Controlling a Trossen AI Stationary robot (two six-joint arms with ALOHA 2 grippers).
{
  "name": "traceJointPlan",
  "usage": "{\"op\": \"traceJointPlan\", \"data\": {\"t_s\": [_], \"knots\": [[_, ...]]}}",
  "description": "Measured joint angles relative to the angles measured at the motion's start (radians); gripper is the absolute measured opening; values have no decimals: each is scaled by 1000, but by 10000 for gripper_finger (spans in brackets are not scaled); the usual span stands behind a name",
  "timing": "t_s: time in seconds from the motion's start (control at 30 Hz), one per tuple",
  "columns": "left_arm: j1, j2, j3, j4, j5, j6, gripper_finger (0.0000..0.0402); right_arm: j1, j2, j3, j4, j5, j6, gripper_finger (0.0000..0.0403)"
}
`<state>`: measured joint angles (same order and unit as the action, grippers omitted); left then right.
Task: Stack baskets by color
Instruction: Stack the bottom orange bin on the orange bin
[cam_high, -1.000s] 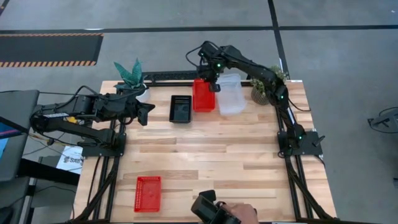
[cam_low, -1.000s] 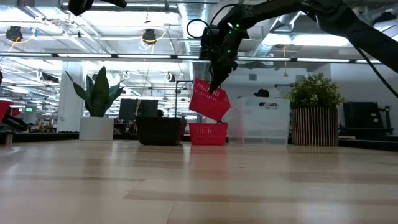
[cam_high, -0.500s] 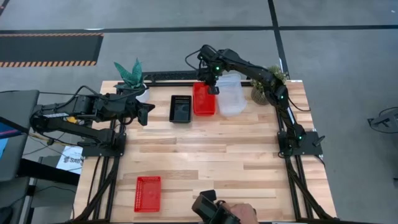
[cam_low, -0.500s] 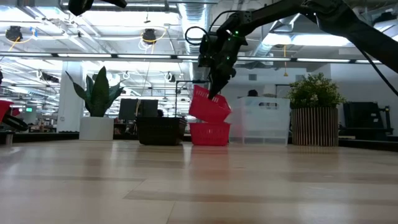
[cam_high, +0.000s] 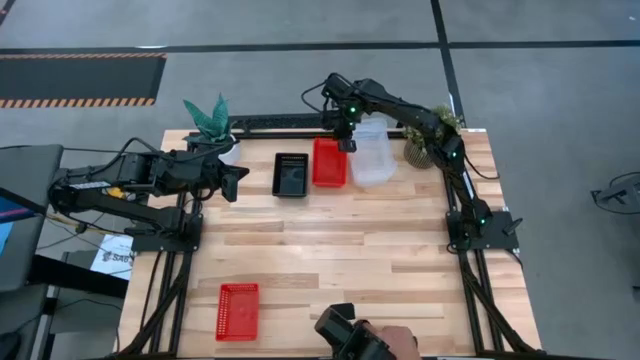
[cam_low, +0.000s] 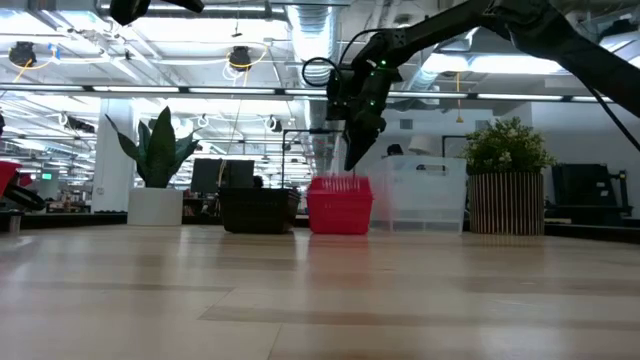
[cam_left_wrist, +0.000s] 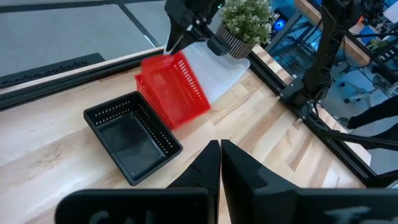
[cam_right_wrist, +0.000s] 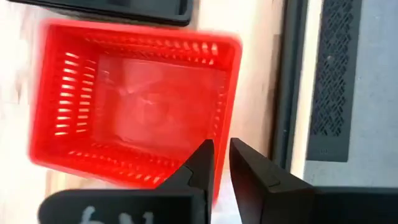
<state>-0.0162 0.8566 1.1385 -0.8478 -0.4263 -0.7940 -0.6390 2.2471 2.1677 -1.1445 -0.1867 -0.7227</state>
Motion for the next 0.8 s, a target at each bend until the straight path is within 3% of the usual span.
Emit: {"op": "traceJointPlan", "data": {"t_s": [0.3,0.4,0.5,0.6,0.8], "knots": [[0,0,0,0,37,13,0,-22,-1,21,-19,-2,13,131],[0,0,0,-19,191,2,0,-15,-41,97,-83,-54,74,153],[-7,13,0,-162,390,-78,0,6,-128,150,-116,-129,149,169],[-73,78,-13,-262,502,-87,0,36,-206,155,-118,-145,218,176],[-266,230,-71,-254,420,-21,7,104,-332,156,-131,-145,353,173]]}}
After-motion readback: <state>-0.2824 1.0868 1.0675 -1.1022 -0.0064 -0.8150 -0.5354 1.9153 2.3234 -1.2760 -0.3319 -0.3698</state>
